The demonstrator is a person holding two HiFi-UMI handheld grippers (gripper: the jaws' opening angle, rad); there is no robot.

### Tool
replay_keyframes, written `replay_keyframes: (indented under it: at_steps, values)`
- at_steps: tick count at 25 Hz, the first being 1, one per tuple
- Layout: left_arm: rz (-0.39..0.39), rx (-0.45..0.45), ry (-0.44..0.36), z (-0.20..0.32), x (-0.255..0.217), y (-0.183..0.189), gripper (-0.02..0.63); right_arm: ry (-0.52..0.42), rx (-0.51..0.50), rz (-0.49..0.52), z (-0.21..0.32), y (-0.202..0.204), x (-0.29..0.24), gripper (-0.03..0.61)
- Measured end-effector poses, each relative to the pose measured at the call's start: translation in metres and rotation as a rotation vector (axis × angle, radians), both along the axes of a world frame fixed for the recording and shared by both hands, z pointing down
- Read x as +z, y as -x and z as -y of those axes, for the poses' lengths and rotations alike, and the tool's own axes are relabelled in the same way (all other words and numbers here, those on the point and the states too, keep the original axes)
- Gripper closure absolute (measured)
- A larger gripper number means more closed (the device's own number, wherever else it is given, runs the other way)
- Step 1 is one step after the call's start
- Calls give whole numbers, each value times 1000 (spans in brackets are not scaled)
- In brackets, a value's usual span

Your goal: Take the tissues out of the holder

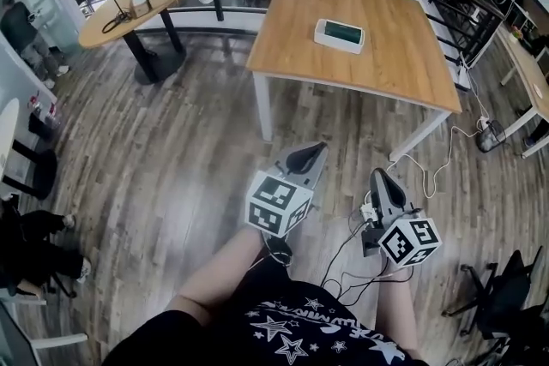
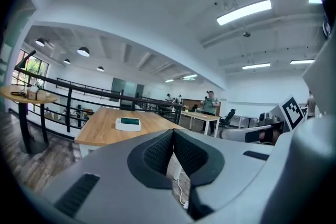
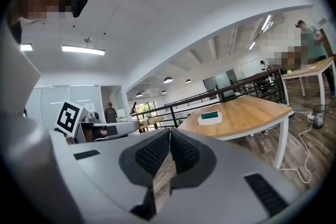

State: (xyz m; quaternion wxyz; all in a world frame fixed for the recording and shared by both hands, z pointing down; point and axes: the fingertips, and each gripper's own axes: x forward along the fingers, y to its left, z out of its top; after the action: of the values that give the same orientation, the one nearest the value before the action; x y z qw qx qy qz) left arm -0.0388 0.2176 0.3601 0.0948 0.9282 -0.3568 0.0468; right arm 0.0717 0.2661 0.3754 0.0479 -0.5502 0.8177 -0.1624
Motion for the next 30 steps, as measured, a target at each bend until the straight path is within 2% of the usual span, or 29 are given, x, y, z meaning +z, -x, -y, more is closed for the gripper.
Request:
replay_keyframes:
  at_steps: [7,13,22,30]
  values:
    - [-2,18,27,120,2,10,603,-11,43,5,122,6,-13,565]
    - [-14,15,44,201,-1,28,603,-9,63,-5,198,17,-17,565]
    - [-33,3,66,258,6,39,603,4,87,-23,246,13,-16,565]
    - [19,-13,56,298,11,21,603,-1,83,21,303,-16,-8,565]
